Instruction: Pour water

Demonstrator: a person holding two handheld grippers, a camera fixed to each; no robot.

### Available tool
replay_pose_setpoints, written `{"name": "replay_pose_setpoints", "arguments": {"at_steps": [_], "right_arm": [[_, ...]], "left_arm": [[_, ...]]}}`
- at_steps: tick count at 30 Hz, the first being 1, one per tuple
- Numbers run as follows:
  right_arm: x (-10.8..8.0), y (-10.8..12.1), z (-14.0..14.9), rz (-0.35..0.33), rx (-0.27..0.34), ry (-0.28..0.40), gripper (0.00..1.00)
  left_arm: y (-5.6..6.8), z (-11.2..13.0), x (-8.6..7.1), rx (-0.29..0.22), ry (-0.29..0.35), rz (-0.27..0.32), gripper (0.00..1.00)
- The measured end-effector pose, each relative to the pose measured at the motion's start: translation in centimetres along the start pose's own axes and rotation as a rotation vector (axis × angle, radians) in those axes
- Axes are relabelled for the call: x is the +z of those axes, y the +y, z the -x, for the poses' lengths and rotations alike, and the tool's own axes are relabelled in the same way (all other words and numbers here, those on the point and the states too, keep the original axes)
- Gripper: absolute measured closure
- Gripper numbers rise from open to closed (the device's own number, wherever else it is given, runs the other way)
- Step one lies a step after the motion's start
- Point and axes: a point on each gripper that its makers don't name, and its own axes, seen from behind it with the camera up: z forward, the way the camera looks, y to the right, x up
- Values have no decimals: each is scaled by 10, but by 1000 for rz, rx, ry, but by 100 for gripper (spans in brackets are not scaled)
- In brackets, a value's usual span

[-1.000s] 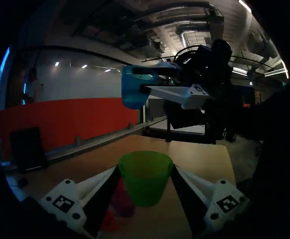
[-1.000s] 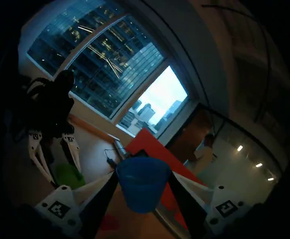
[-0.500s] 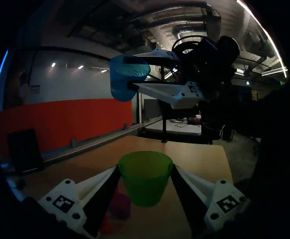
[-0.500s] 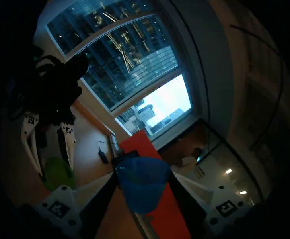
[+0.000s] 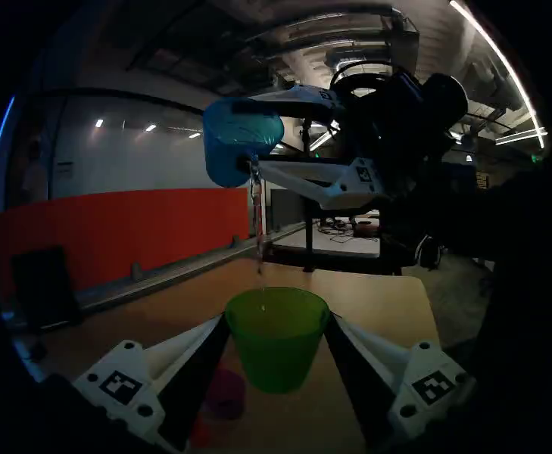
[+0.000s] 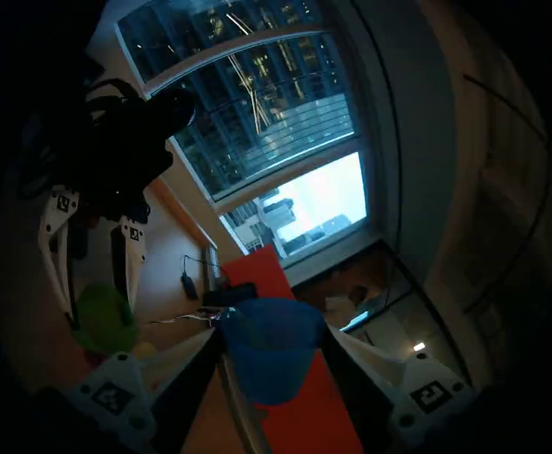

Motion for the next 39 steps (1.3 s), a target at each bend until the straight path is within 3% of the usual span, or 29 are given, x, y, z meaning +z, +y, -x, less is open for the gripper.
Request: {"name": "replay_pose_setpoints", "arguments": {"at_steps": [39], "right_arm": [[-6, 17, -7, 37, -240, -5, 9]], "left_arm": [[4, 0, 5, -1, 0, 12, 12]]}}
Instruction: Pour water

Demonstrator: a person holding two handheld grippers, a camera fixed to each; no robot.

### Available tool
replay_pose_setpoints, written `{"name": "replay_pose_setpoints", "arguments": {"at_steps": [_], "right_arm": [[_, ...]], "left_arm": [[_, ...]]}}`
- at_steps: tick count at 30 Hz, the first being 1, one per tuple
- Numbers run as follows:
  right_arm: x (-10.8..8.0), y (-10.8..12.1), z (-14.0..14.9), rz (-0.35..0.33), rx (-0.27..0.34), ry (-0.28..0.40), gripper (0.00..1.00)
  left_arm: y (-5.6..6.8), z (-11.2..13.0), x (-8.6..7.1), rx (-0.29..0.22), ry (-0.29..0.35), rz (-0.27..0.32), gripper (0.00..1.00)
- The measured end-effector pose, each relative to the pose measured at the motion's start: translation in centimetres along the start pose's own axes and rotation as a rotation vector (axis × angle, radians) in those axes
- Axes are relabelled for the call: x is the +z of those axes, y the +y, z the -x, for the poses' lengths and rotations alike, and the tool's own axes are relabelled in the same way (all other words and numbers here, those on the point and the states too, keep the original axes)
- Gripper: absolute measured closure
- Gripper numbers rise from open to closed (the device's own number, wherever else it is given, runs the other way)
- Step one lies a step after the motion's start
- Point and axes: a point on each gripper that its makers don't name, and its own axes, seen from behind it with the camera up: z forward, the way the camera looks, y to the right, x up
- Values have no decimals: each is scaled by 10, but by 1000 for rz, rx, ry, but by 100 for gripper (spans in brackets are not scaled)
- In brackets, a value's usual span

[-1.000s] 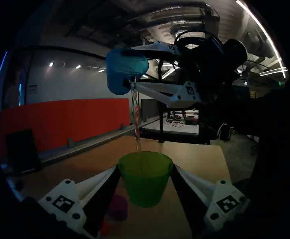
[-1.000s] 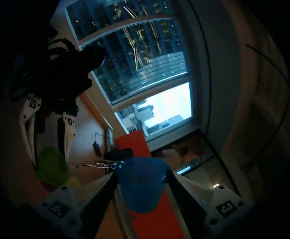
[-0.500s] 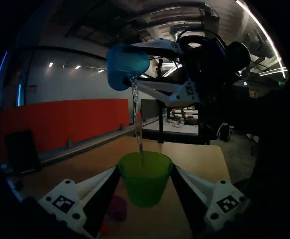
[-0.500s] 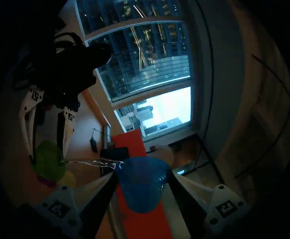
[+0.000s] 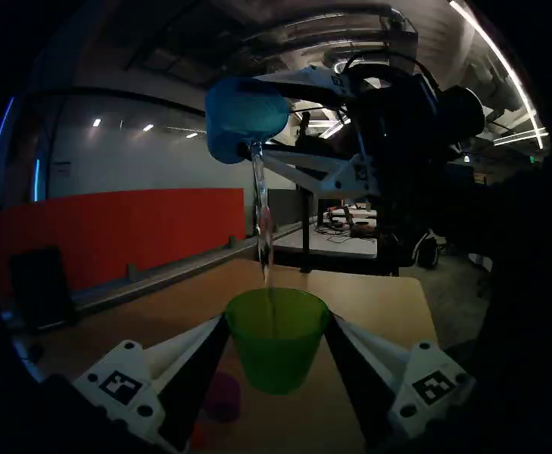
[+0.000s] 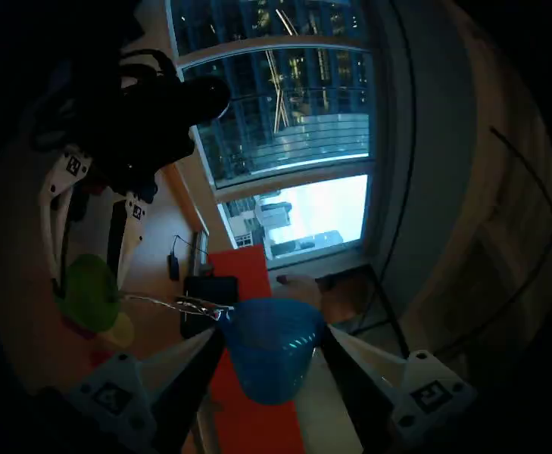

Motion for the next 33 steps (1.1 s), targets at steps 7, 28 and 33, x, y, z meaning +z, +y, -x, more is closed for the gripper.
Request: {"name": "replay_pose_setpoints", "arguments": {"at_steps": [7, 28, 33], "right_arm": [[0, 2, -4, 4, -50, 2, 9], [-1, 10, -8, 21, -189, -3, 9], [1, 10, -13, 21, -222, -2, 9]], "left_arm": [[2, -1, 2, 3, -2, 4, 12], [5, -1, 5, 2, -4, 10, 12], [7, -1, 7, 1, -4, 10, 12]]}}
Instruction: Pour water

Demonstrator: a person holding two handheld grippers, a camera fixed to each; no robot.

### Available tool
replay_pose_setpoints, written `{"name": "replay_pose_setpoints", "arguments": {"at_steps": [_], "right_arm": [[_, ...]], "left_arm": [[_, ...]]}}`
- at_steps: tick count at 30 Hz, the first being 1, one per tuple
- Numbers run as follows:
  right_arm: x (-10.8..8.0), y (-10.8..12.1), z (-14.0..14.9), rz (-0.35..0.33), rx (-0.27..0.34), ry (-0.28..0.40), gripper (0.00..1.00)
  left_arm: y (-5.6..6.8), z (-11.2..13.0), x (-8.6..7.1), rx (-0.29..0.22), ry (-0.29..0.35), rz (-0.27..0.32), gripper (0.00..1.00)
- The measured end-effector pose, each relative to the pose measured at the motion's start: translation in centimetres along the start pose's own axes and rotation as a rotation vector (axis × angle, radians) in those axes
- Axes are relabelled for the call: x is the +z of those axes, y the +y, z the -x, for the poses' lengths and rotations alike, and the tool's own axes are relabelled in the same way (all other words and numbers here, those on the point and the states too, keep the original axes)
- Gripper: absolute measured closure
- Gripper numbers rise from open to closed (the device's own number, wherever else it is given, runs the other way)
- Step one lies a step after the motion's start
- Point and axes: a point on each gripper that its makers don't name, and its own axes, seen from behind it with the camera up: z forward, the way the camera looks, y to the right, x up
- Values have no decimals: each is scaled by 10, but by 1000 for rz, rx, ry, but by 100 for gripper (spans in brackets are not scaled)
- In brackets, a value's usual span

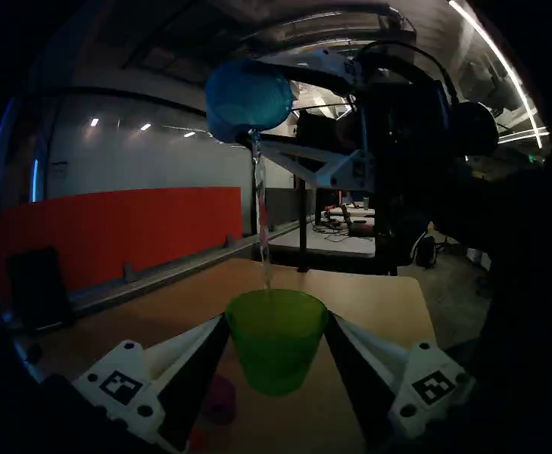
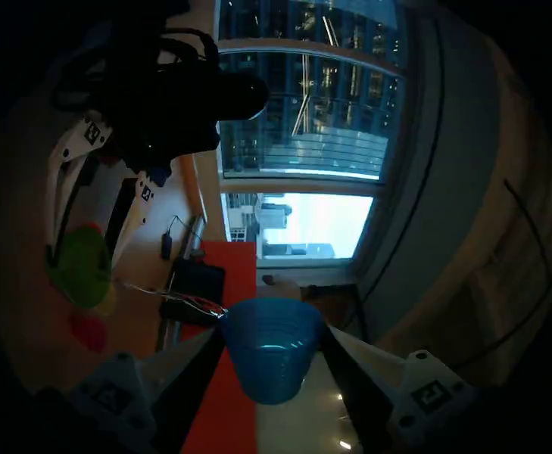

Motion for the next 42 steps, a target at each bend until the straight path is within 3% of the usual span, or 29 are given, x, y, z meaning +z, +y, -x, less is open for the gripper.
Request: {"name": "replay_pose_setpoints", "arguments": {"at_steps": [24, 30, 33, 36, 42], "right_arm": [[10, -12, -27, -20, -200, 29, 9], [8, -15, -31, -15, -209, 36, 9], [7, -15, -26, -7, -156, 27, 9], [4, -17, -17, -2, -44, 14, 9], [-5, -23, -1, -3, 269, -7, 9]], "left_arm": [[-2, -5, 6, -13, 13, -1, 12], [-3, -7, 6, -18, 19, -6, 12], [-4, -9, 4, -15, 22, -8, 12], [-4, -10, 1, -12, 24, -11, 12], [-7, -12, -4, -7, 24, -21, 12]]}}
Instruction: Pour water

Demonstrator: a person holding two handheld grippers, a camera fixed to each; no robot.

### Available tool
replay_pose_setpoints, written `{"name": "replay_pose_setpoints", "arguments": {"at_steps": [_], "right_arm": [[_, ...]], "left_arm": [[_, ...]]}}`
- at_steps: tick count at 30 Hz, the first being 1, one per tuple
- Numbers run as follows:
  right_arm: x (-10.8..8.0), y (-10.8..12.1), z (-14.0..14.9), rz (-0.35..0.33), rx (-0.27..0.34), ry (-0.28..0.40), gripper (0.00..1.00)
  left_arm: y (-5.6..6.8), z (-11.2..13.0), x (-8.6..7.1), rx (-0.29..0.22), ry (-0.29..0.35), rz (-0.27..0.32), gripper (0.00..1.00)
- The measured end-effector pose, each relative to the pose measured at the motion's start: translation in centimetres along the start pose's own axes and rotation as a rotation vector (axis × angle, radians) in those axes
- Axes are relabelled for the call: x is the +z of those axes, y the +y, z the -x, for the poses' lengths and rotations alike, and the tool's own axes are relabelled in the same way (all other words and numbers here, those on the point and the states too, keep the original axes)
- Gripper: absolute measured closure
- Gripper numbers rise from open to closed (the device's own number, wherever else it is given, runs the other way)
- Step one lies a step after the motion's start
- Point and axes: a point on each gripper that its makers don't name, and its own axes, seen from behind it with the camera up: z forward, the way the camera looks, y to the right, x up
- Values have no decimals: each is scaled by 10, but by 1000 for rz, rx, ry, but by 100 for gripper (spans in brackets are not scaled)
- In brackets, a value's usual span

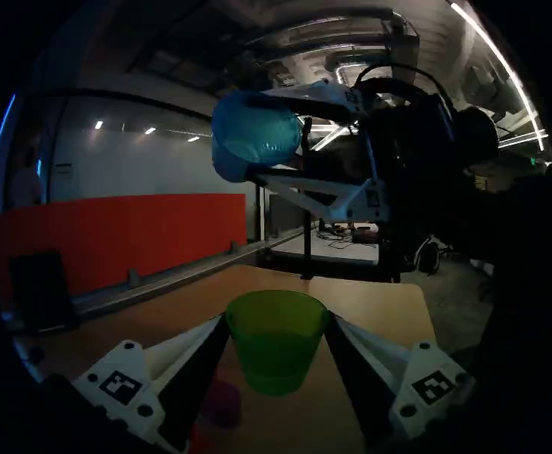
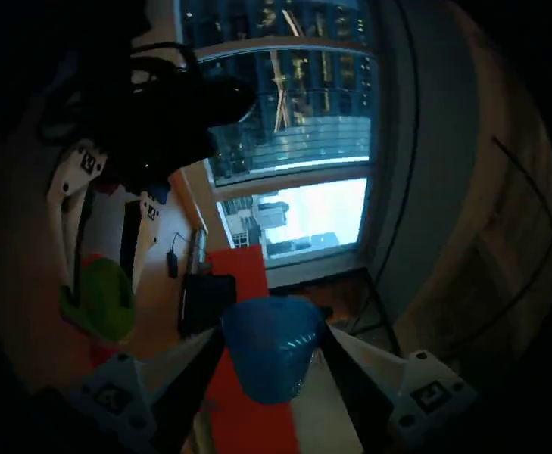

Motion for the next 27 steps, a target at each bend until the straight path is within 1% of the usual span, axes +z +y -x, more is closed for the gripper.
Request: {"name": "replay_pose_setpoints", "arguments": {"at_steps": [5, 10, 14, 16, 22, 27], "right_arm": [[-7, -1, 13, 13, 253, -21, 9], [-13, -7, 18, 15, 504, -33, 9], [-16, -13, 19, 8, 685, -39, 9], [-17, -16, 19, 4, 769, -39, 9], [-20, -23, 17, -17, 993, -43, 9], [-21, -31, 14, -51, 1156, -49, 9]], "left_arm": [[-4, -3, -5, 4, -1, -12, 12], [-10, -5, -11, 6, 1, -26, 12], [-15, -7, -16, 9, 1, -38, 12], [-18, -8, -18, 13, 1, -45, 12], [-26, -13, -27, 26, 3, -69, 12], [-34, -18, -36, 31, 8, -88, 12]]}}
